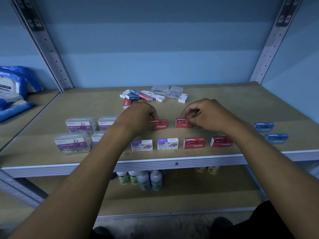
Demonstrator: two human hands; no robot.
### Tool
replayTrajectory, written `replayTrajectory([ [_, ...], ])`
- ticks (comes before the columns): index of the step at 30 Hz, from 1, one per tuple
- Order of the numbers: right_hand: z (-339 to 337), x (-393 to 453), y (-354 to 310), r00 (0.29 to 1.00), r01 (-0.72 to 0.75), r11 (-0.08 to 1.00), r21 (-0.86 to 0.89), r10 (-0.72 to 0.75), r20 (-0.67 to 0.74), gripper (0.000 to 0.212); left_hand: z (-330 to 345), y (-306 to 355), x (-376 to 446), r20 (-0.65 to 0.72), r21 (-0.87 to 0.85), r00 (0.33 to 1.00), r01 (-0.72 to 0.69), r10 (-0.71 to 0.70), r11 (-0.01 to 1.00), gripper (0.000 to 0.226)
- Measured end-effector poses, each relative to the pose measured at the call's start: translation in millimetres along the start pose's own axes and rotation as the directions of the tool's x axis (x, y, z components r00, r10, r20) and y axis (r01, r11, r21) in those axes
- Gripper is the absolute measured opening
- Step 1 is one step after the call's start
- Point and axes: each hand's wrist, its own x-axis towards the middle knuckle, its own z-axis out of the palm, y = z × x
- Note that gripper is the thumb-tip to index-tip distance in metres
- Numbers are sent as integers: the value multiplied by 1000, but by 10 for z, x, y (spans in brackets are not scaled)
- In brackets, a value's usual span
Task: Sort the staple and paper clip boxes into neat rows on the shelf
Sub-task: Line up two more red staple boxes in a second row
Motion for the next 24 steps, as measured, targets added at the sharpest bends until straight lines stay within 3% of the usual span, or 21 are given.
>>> replayTrajectory([
  [5,2,8,-10,1000,6,999,-34,-7,-12,21,-11,31,-9,30,-17,1000,6,-6,1000,22],
  [17,-236,-106,32,997,47,994,-102,-52,-48,14,5,259,-16,-90,-41,994,-67,63,997,17],
  [24,-485,-329,250,999,-27,984,-175,18,-50,11,21,575,12,-75,-127,991,-124,115,984,10],
])
